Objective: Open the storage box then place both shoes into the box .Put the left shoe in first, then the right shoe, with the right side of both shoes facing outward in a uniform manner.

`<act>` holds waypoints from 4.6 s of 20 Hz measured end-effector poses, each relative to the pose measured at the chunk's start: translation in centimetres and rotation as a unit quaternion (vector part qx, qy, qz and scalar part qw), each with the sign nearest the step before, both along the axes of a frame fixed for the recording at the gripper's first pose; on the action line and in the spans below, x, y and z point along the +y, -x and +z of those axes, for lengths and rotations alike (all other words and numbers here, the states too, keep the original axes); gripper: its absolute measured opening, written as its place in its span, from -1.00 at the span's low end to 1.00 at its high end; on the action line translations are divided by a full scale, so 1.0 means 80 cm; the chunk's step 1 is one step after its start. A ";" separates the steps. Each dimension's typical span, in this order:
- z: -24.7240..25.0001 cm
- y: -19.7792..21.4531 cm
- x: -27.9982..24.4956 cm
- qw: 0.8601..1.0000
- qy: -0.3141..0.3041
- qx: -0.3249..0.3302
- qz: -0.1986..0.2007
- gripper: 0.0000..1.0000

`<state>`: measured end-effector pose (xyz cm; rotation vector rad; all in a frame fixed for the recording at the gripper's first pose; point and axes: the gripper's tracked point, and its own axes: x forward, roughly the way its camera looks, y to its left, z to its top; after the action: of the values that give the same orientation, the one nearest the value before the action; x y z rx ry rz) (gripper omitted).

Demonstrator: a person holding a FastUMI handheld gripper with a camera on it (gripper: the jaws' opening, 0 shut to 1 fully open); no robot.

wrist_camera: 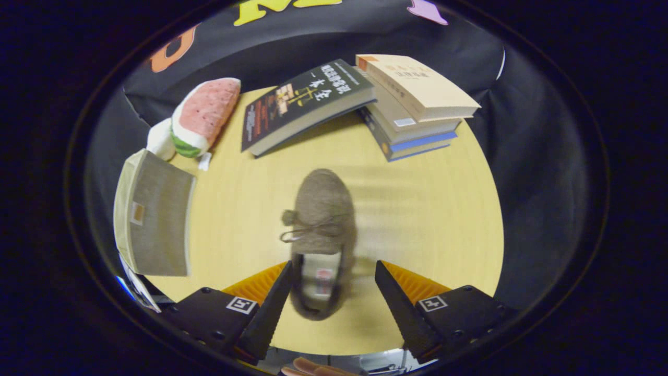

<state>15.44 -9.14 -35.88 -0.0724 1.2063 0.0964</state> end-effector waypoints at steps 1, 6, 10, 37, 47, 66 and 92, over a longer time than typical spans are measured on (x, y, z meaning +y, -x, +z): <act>-0.009 -0.003 -0.011 1.000 0.002 0.004 -0.003 0.92; -0.039 -0.025 -0.031 1.000 -0.001 0.013 -0.016 0.92; -0.061 -0.035 -0.036 0.999 0.013 0.025 -0.019 0.98; 0.134 0.019 0.176 0.989 -0.145 0.004 -0.038 -0.99; 0.192 0.057 0.391 0.987 -0.157 0.007 0.045 -0.99; 0.032 0.046 0.492 0.998 0.014 0.049 -0.025 -0.98; 0.221 0.109 0.458 0.976 0.034 -0.216 -0.009 0.93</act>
<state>6.75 27.47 -18.18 -0.1356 0.7751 0.0207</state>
